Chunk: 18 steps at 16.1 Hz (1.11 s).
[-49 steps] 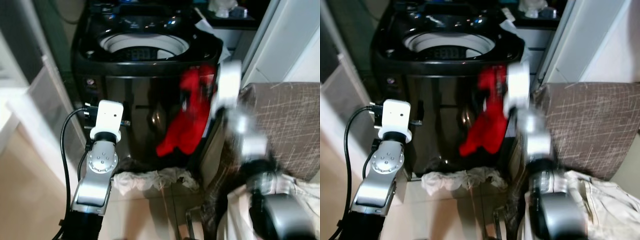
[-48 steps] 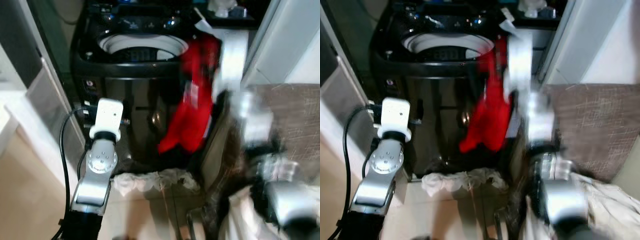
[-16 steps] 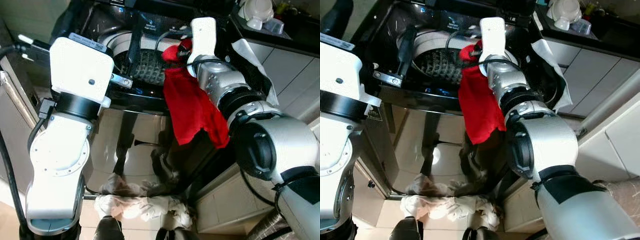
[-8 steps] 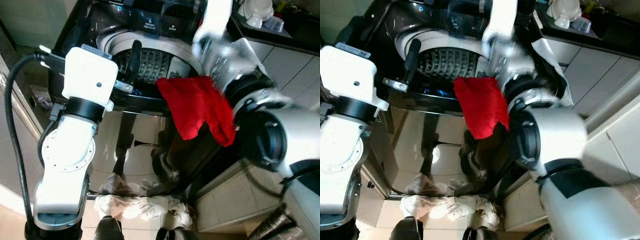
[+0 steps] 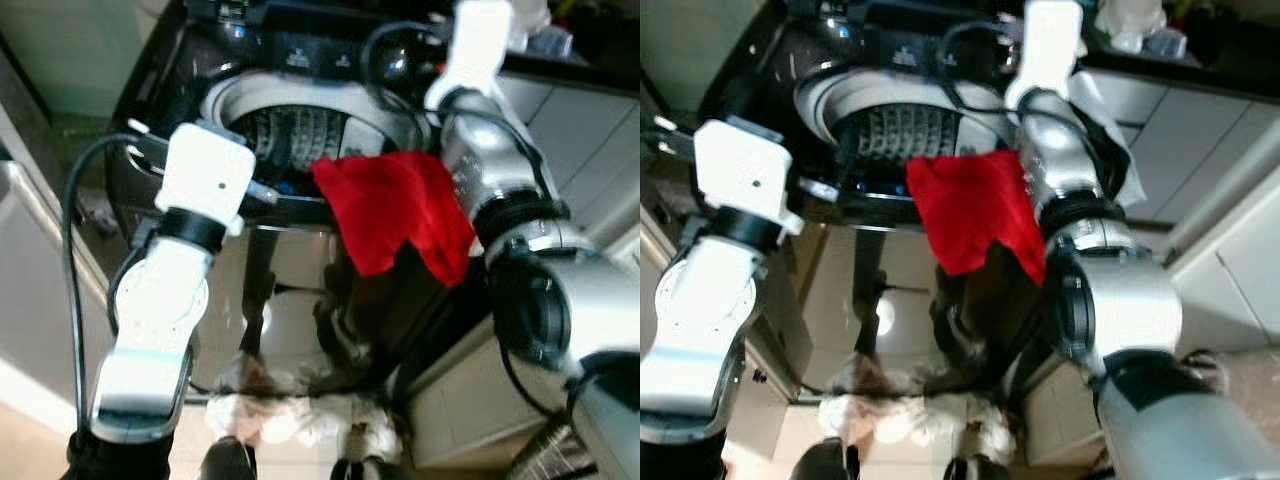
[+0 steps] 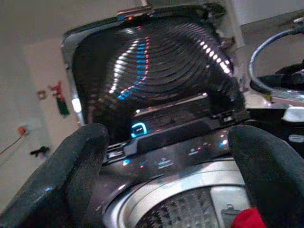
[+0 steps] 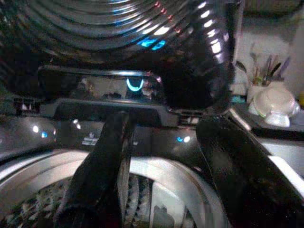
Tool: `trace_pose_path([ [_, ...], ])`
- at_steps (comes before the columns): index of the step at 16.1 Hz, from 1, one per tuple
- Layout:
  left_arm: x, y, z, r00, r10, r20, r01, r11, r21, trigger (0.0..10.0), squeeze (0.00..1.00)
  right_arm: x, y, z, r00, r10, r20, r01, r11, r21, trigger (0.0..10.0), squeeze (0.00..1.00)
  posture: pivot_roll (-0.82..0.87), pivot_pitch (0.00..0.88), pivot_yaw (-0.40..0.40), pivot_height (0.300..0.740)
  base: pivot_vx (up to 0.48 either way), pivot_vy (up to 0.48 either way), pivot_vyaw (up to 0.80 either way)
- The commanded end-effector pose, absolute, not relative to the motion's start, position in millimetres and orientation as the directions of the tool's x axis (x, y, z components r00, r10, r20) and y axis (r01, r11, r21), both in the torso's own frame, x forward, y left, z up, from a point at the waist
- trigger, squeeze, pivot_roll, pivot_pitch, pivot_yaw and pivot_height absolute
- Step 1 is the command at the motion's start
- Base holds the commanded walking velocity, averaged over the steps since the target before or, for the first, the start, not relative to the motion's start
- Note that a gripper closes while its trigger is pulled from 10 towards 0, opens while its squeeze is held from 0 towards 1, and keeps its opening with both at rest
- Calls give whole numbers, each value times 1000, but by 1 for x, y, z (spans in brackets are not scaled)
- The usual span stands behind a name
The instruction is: Clothes washing
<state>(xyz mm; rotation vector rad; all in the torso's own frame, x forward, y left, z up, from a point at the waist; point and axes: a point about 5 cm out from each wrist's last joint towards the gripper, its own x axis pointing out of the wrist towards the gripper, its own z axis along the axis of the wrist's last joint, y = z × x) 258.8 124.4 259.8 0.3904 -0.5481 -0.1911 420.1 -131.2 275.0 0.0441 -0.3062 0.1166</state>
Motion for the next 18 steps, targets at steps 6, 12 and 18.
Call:
trace_pose_path([
  [6, 264, 129, 244, 848, -225, 480, 20, 919, 394, 10000, 0, 338, -142, 271, 756, 139, 640, -91, 990, -107, 10000, 0, 31, 15, -69, 740, 0, 0, 0],
  [12, 252, 143, 231, 867, -171, 469, -17, 929, 370, 10000, 0, 244, -163, 199, 841, 274, 467, -120, 935, -333, 10000, 0, -29, 57, -35, 740, 0, 0, 0],
  [18, 234, 154, 246, 869, -222, 441, 20, 909, 417, 10000, 0, 264, -139, 116, 967, 202, 153, -189, 977, -96, 10000, 0, 81, 245, 111, 740, 0, 0, 0],
])
